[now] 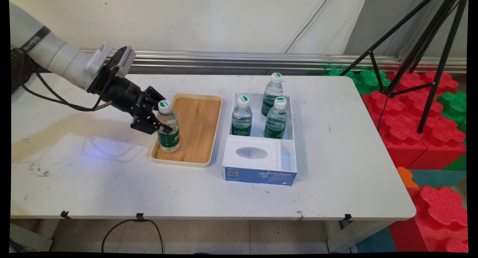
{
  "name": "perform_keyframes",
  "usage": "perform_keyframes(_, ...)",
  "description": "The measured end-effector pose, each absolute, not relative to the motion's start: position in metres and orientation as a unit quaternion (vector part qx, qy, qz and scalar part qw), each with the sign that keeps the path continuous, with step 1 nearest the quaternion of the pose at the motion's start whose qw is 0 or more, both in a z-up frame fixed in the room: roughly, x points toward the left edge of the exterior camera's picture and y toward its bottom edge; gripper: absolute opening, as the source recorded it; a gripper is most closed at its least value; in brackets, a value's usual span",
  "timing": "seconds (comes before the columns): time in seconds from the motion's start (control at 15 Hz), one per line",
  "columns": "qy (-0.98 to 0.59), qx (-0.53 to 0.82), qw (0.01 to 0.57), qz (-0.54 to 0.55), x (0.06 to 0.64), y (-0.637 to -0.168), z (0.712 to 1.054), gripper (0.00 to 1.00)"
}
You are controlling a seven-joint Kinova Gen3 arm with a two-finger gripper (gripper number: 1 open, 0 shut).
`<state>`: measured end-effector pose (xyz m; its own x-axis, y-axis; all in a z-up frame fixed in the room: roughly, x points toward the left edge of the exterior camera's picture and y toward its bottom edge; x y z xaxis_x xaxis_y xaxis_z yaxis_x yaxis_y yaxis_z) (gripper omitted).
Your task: Place the picked object on the tray
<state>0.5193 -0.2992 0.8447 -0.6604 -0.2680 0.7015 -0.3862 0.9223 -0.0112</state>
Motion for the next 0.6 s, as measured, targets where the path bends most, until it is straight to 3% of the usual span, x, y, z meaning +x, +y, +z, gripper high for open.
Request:
perform_keyframes(0.33, -0.907, 0.184, 0.369, 0.091, 0.5189, -0.3004, 0.8357, 0.00)
perform_keyframes(0.4, -0.906, 0.184, 0.370, 0.093, 0.5183, -0.3011, 0.8347, 1.00)
perform_keyframes(0.6, -0.905, 0.182, 0.372, 0.099, 0.5174, -0.3024, 0.8347, 1.00)
